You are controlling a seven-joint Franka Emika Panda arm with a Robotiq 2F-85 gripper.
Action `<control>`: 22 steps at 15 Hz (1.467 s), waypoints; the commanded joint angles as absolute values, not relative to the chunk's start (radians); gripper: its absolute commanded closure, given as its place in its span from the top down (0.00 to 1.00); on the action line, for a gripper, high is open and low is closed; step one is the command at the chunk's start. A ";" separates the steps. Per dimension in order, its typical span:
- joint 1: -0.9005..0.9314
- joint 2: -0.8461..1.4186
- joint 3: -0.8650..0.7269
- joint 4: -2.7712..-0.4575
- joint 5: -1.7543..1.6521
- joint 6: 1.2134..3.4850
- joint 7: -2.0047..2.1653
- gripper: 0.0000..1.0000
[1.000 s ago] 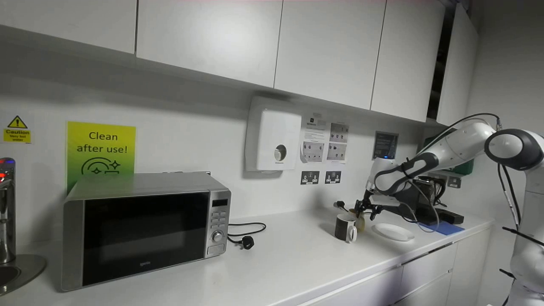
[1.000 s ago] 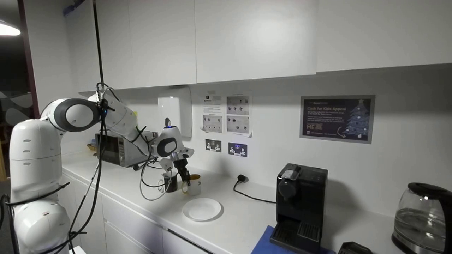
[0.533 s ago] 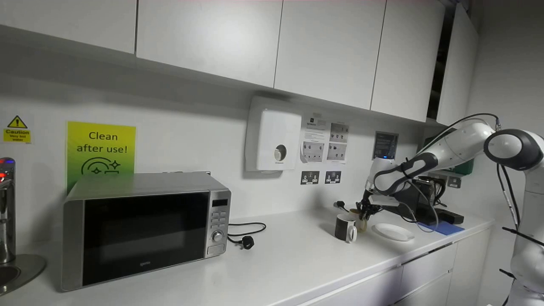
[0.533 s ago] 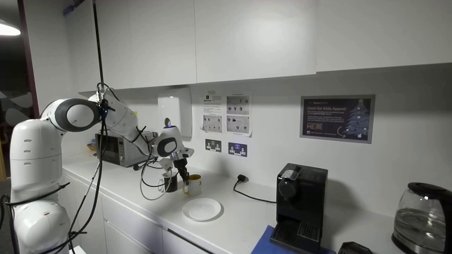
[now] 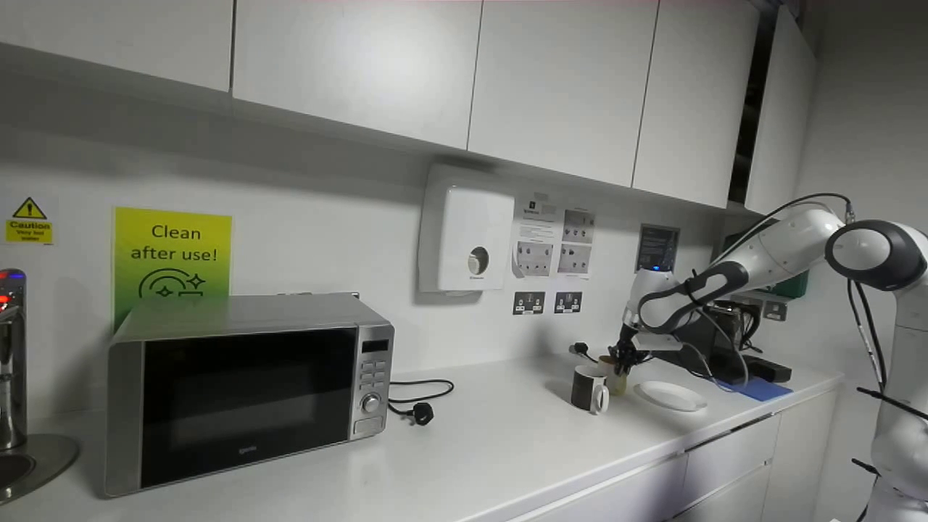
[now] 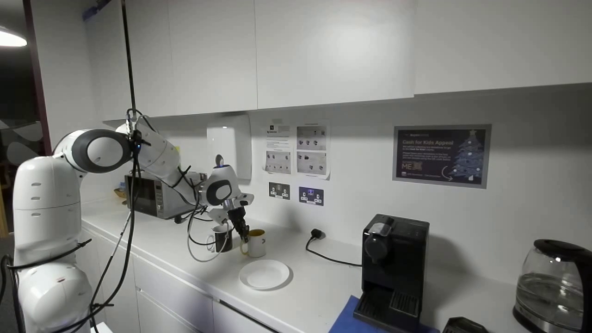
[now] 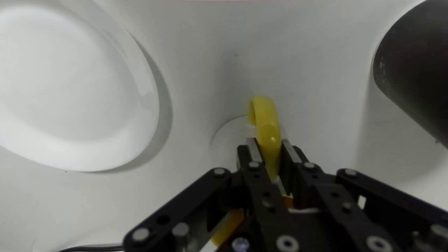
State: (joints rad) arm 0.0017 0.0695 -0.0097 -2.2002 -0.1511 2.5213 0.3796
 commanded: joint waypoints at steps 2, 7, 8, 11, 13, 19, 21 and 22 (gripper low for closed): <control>-0.008 0.015 -0.025 -2.230 -0.181 2.520 0.226 0.05; -0.012 -0.022 -0.033 -2.257 -0.174 2.543 0.093 0.05; -0.013 -0.029 -0.034 -2.262 -0.168 2.548 0.072 0.05; -0.014 -0.049 -0.033 -2.279 -0.143 2.564 0.015 0.05; -0.014 -0.052 -0.033 -2.285 -0.130 2.580 -0.005 0.05; -0.013 -0.060 -0.031 -2.316 -0.059 2.655 -0.082 0.05; -0.013 -0.085 -0.032 -2.332 -0.055 2.662 -0.108 0.05; -0.012 -0.102 -0.033 -2.342 -0.057 2.666 -0.120 0.05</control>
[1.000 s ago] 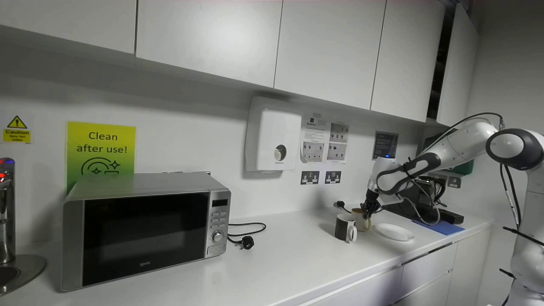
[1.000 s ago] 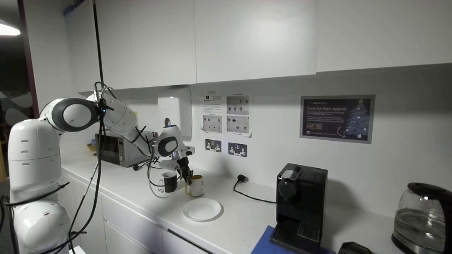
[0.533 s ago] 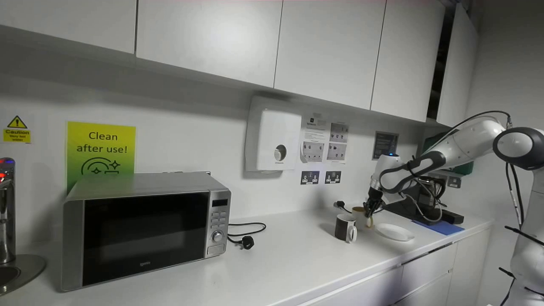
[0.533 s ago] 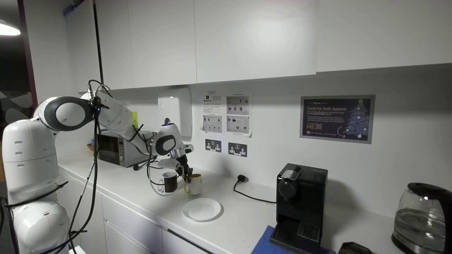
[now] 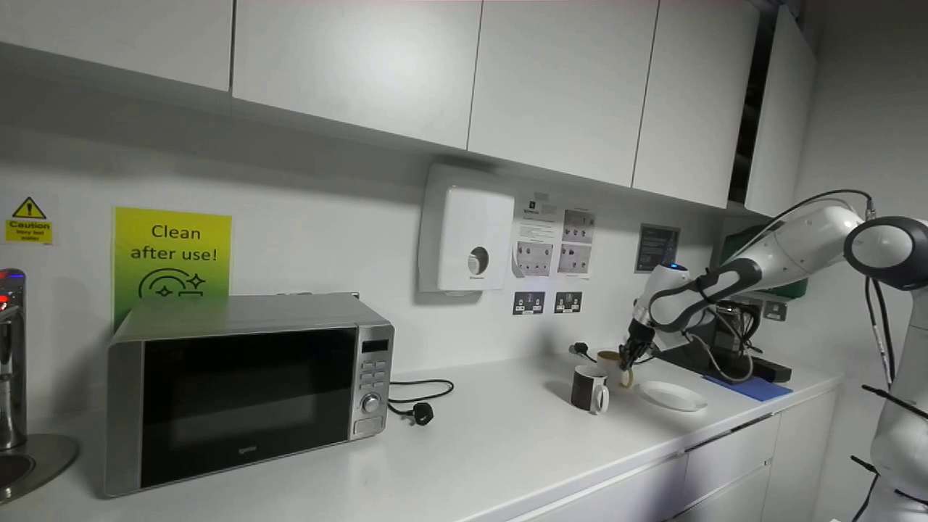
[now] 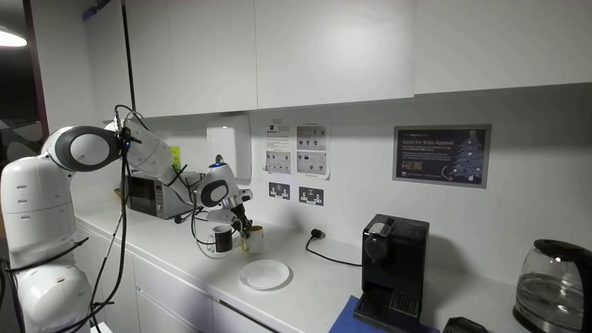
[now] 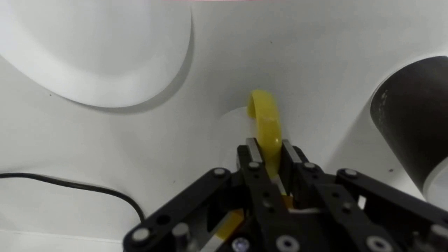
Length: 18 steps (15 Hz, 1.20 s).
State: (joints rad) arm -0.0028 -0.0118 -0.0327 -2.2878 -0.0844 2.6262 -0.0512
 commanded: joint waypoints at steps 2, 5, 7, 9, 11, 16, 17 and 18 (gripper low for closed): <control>-0.011 -0.141 -0.034 -2.366 -0.066 2.663 -0.146 0.05; -0.010 -0.208 -0.037 -2.408 -0.090 2.648 -0.183 0.05; -0.007 -0.256 -0.041 -2.443 -0.092 2.644 -0.211 0.05; -0.009 -0.300 -0.041 -2.471 -0.110 2.633 -0.225 0.05; -0.012 -0.341 -0.040 -2.496 -0.135 2.627 -0.232 0.05; -0.022 -0.401 -0.031 -2.535 -0.214 2.618 -0.228 0.05; -0.025 -0.403 -0.030 -2.536 -0.232 2.619 -0.228 0.05; -0.026 -0.401 -0.028 -2.534 -0.247 2.618 -0.226 0.05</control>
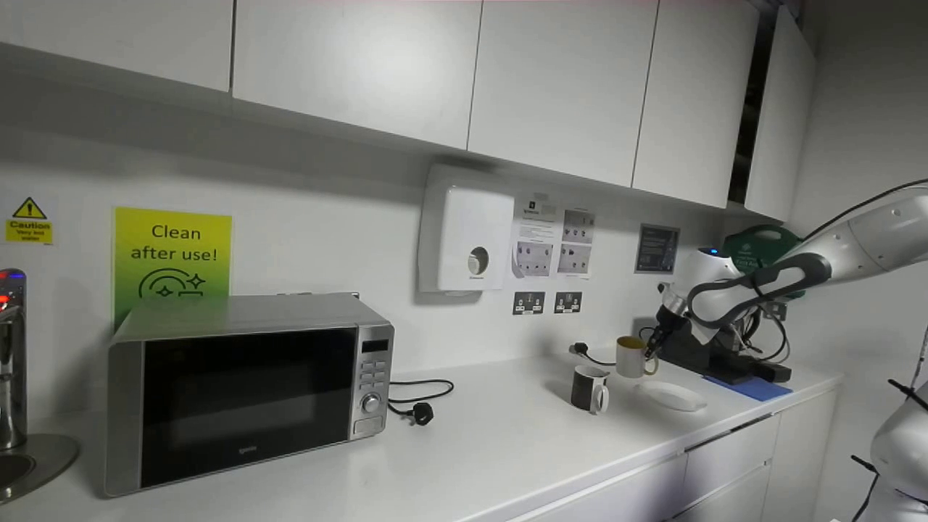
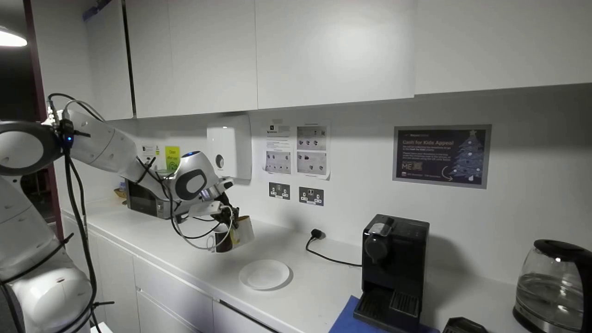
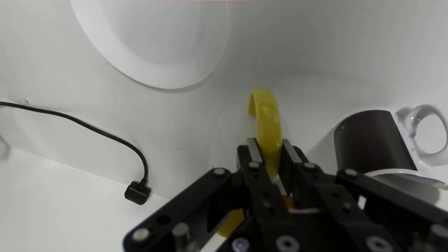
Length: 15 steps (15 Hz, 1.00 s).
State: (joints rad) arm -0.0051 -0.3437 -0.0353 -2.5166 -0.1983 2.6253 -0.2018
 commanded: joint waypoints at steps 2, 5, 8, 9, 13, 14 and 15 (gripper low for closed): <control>-0.027 -0.395 -0.024 -2.528 -0.274 2.622 -0.224 0.05; -0.023 -0.376 -0.017 -2.511 -0.302 2.620 -0.220 0.05; -0.018 -0.363 -0.003 -2.497 -0.317 2.617 -0.216 0.05; -0.016 -0.360 0.004 -2.494 -0.323 2.617 -0.215 0.05; -0.016 -0.341 0.040 -2.472 -0.368 2.619 -0.207 0.05; -0.016 -0.336 0.046 -2.467 -0.378 2.619 -0.208 0.05; -0.018 -0.328 0.054 -2.461 -0.395 2.619 -0.206 0.05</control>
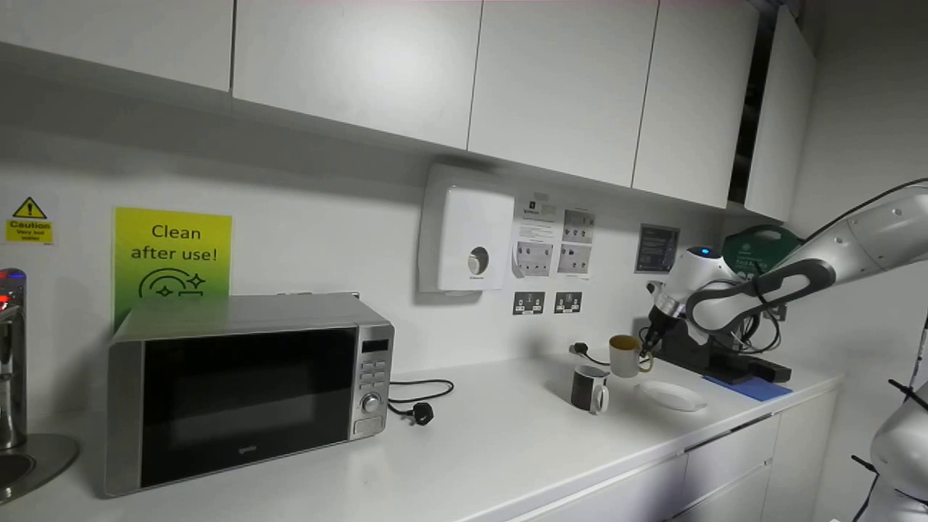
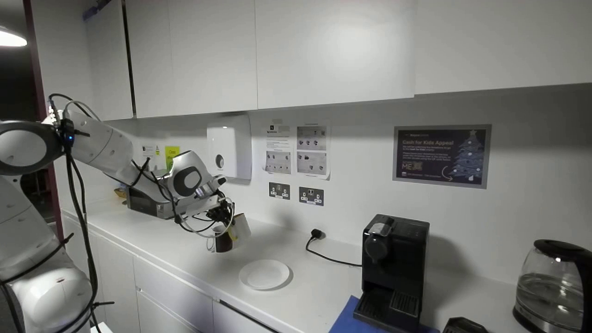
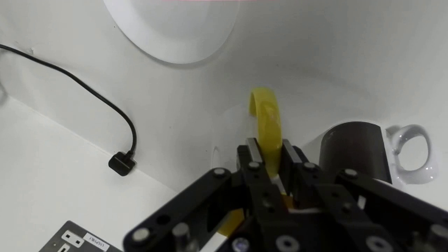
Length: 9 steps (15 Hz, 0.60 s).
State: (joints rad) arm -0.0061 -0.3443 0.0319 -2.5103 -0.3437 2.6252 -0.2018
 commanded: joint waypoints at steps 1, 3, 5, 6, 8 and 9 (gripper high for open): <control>-0.018 -0.322 0.060 -2.455 -0.407 2.619 -0.205 0.05; -0.018 -0.303 0.067 -2.440 -0.430 2.624 -0.205 0.05; -0.018 -0.282 0.074 -2.422 -0.450 2.628 -0.200 0.05; -0.019 -0.268 0.078 -2.411 -0.465 2.630 -0.195 0.05; -0.019 -0.248 0.084 -2.390 -0.494 2.629 -0.188 0.05; -0.019 -0.239 0.087 -2.381 -0.508 2.629 -0.185 0.05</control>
